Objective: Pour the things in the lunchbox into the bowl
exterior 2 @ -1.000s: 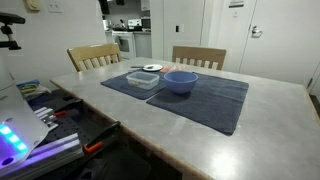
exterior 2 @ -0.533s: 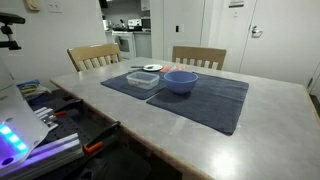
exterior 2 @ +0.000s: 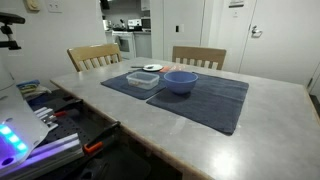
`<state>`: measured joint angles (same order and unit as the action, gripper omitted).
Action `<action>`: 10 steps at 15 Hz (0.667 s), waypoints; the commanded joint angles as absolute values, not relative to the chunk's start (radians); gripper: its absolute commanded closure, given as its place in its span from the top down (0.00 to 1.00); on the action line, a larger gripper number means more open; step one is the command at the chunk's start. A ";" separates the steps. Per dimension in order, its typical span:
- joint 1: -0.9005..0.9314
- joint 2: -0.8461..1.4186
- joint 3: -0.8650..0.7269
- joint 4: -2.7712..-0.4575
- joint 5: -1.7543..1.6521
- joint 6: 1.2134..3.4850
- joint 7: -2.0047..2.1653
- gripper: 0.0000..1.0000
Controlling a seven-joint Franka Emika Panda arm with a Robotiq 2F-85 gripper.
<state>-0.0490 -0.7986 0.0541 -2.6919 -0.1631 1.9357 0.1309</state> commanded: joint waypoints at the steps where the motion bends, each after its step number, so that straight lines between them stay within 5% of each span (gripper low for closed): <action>1: -0.023 -0.640 0.043 -2.625 -0.167 2.036 0.067 1.00; 10: 0.074 -0.249 0.011 -2.395 -0.050 2.147 -0.149 1.00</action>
<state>0.0527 -0.4050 0.0396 -2.4984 -0.0976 2.1243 -0.0584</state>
